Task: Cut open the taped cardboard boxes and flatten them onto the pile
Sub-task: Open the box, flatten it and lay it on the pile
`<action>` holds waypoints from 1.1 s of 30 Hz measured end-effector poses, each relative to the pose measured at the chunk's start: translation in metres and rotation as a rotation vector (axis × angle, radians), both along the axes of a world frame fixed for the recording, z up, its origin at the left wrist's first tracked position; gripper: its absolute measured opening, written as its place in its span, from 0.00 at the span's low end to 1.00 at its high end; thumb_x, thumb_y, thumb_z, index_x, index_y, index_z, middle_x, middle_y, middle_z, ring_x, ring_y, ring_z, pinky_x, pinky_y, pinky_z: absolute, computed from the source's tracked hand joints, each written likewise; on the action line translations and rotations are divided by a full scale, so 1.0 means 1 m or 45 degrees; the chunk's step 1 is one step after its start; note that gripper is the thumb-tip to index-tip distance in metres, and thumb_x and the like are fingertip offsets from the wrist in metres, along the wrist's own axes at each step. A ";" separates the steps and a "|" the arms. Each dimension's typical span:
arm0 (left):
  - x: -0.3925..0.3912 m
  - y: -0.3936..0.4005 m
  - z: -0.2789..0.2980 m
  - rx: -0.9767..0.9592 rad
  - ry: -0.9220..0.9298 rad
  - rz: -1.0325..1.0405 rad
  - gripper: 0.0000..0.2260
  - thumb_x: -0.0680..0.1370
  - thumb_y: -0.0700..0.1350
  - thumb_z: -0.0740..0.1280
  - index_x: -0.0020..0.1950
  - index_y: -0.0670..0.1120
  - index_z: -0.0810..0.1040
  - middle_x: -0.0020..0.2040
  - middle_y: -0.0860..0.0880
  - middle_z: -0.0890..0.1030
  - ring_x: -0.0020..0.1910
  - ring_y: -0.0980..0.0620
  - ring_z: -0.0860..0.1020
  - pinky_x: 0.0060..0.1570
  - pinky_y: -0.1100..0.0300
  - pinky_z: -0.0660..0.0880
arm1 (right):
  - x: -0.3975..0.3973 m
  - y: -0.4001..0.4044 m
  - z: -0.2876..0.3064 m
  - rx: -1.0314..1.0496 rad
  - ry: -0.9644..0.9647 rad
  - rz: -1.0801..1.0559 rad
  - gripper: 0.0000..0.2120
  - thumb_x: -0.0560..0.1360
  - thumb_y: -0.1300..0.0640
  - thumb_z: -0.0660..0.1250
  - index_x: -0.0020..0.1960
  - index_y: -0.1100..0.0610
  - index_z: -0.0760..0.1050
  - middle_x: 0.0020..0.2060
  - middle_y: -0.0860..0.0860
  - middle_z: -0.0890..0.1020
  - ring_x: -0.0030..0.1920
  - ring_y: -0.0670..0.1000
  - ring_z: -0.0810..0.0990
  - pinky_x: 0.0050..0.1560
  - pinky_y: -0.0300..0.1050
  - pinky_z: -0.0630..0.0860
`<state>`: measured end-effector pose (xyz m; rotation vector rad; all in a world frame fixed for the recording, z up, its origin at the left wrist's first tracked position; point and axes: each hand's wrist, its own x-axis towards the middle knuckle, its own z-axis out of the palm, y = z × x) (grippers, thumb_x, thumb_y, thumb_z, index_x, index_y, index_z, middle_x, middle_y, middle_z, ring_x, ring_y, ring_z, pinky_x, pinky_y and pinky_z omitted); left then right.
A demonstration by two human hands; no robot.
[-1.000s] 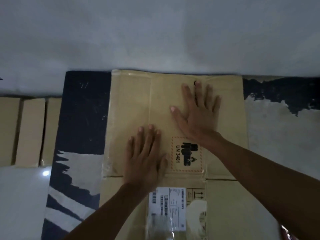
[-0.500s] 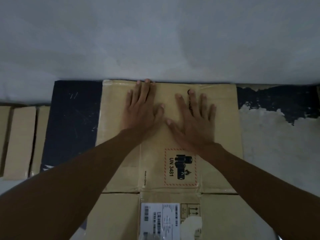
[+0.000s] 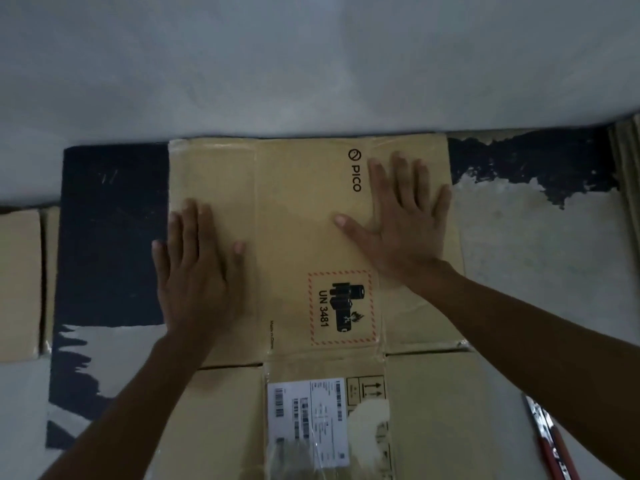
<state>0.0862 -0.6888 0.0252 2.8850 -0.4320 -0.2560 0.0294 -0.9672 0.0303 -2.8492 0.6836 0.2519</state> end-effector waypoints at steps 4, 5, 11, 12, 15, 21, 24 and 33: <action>-0.058 -0.009 0.000 -0.003 0.042 0.149 0.33 0.83 0.61 0.46 0.81 0.41 0.46 0.82 0.43 0.47 0.81 0.43 0.44 0.77 0.39 0.43 | -0.001 0.000 -0.001 -0.022 0.003 0.001 0.47 0.69 0.19 0.43 0.80 0.42 0.38 0.80 0.50 0.40 0.79 0.57 0.37 0.74 0.70 0.39; -0.075 -0.013 0.000 0.010 0.057 0.148 0.34 0.82 0.62 0.46 0.81 0.41 0.45 0.82 0.43 0.46 0.81 0.43 0.43 0.77 0.39 0.43 | -0.001 0.000 -0.001 -0.025 0.000 -0.002 0.47 0.69 0.19 0.43 0.80 0.42 0.39 0.80 0.50 0.40 0.79 0.57 0.37 0.74 0.70 0.40; -0.103 -0.019 -0.006 0.148 -0.015 0.135 0.35 0.82 0.63 0.45 0.81 0.41 0.48 0.81 0.41 0.48 0.80 0.40 0.45 0.76 0.35 0.46 | -0.002 0.001 -0.003 -0.024 0.013 0.001 0.47 0.69 0.19 0.42 0.79 0.43 0.37 0.80 0.52 0.39 0.79 0.58 0.36 0.74 0.69 0.38; -0.103 -0.020 -0.006 0.144 -0.020 0.135 0.34 0.82 0.63 0.45 0.81 0.41 0.48 0.82 0.41 0.47 0.80 0.41 0.45 0.76 0.36 0.46 | -0.002 0.002 -0.003 -0.003 0.011 -0.010 0.46 0.69 0.19 0.43 0.79 0.42 0.37 0.80 0.53 0.39 0.79 0.58 0.36 0.74 0.68 0.37; -0.106 -0.018 -0.006 0.087 -0.040 0.145 0.33 0.83 0.63 0.44 0.82 0.44 0.45 0.82 0.44 0.45 0.80 0.43 0.43 0.76 0.37 0.44 | -0.014 0.013 -0.004 0.061 -0.032 -0.074 0.41 0.74 0.24 0.43 0.80 0.43 0.40 0.80 0.56 0.40 0.79 0.59 0.37 0.75 0.66 0.37; -0.105 -0.009 -0.005 -0.288 -0.080 0.178 0.28 0.84 0.55 0.52 0.81 0.45 0.53 0.82 0.46 0.50 0.81 0.47 0.46 0.78 0.43 0.42 | -0.126 0.042 -0.007 0.024 -0.097 -0.067 0.32 0.81 0.36 0.45 0.81 0.46 0.42 0.80 0.54 0.44 0.80 0.57 0.41 0.77 0.63 0.44; -0.116 0.007 -0.002 -0.613 -0.121 0.410 0.25 0.83 0.50 0.63 0.78 0.42 0.64 0.79 0.44 0.62 0.79 0.47 0.58 0.77 0.43 0.55 | -0.175 0.045 -0.003 0.047 -0.081 -0.269 0.37 0.79 0.31 0.49 0.81 0.48 0.45 0.80 0.56 0.48 0.80 0.58 0.46 0.77 0.62 0.49; -0.112 0.030 0.040 -0.209 0.223 1.048 0.45 0.64 0.69 0.74 0.68 0.42 0.66 0.67 0.38 0.69 0.65 0.36 0.69 0.64 0.39 0.69 | -0.167 0.048 0.035 0.400 -0.083 -1.030 0.46 0.63 0.39 0.79 0.70 0.59 0.63 0.65 0.60 0.72 0.65 0.63 0.71 0.62 0.58 0.71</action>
